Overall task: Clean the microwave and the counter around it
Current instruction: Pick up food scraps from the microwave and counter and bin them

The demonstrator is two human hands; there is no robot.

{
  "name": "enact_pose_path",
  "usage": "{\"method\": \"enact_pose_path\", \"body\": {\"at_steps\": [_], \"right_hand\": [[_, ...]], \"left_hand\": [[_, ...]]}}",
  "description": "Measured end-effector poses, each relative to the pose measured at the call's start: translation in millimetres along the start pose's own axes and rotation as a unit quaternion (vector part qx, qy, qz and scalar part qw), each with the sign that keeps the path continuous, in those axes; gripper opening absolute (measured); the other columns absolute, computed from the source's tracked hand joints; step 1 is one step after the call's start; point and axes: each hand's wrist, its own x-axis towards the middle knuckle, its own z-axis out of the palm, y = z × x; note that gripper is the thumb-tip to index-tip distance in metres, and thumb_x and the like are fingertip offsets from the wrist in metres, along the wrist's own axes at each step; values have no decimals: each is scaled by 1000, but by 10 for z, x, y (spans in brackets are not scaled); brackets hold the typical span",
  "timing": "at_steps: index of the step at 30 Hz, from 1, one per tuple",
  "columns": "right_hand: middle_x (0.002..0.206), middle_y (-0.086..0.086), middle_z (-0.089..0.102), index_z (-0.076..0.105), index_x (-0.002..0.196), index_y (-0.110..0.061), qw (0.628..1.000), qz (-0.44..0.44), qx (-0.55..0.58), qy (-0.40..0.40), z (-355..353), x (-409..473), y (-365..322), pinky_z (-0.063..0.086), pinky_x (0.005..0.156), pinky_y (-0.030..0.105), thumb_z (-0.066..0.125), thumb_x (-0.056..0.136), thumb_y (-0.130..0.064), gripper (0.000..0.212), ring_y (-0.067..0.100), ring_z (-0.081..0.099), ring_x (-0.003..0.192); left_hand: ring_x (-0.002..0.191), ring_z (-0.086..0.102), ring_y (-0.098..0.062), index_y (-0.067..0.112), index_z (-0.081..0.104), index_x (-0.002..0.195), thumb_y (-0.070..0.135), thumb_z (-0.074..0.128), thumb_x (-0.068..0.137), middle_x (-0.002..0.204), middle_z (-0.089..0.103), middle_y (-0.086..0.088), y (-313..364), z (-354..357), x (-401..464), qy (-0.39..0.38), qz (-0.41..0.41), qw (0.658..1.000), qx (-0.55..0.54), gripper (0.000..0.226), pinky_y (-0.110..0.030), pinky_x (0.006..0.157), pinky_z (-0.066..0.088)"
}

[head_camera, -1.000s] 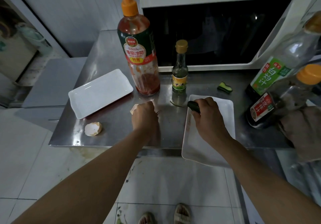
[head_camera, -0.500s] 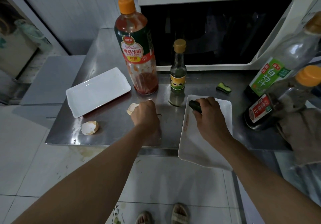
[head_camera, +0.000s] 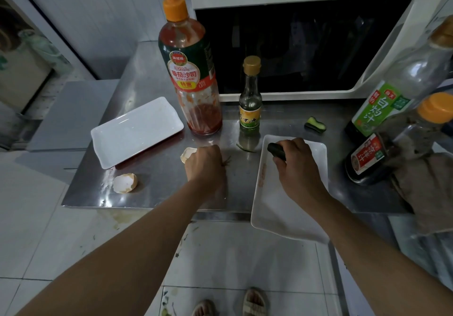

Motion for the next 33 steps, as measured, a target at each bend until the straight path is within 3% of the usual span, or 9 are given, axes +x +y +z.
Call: {"method": "enact_pose_path", "body": {"at_steps": [4, 9, 14, 24, 33], "right_hand": [[122, 15, 48, 54, 120, -3, 1000, 8, 3, 3, -25, 10, 26, 40, 95, 36, 55, 93, -13, 29, 28, 44, 117], [121, 14, 47, 54, 121, -4, 1000, 11, -1, 7, -84, 47, 64, 40, 93, 36, 53, 93, -13, 29, 28, 45, 116], [122, 14, 47, 54, 120, -5, 1000, 10, -21, 19, -122, 95, 148, 33, 90, 28, 54, 93, -14, 29, 28, 44, 115], [124, 14, 46, 53, 120, -5, 999, 26, -17, 21, -139, 131, 250, 37, 96, 35, 55, 92, -14, 29, 29, 43, 116], [125, 14, 46, 53, 120, -5, 999, 37, -20, 19, -176, 110, 263, 37, 89, 32, 53, 93, -14, 28, 29, 43, 114]], "left_hand": [[89, 61, -29, 15, 64, 92, 18, 66, 81, 94, 66, -9, 17, -66, 52, -2, 13, 997, -69, 11, -30, 63, 40], [86, 62, -25, 17, 65, 92, 7, 67, 78, 95, 66, -6, 155, -142, 208, -35, 81, 989, -122, 17, -39, 74, 55], [92, 62, -21, 17, 65, 103, 8, 58, 85, 106, 64, -5, 320, -81, 374, -27, 157, 985, -73, 21, -32, 75, 51], [95, 61, -20, 18, 65, 107, 8, 60, 86, 108, 62, -4, 326, -16, 461, -60, 204, 977, -2, 24, -24, 68, 41], [95, 64, -26, 17, 63, 109, 12, 64, 83, 106, 65, -8, 387, -46, 498, -90, 211, 971, 67, 26, -32, 70, 49]]}}
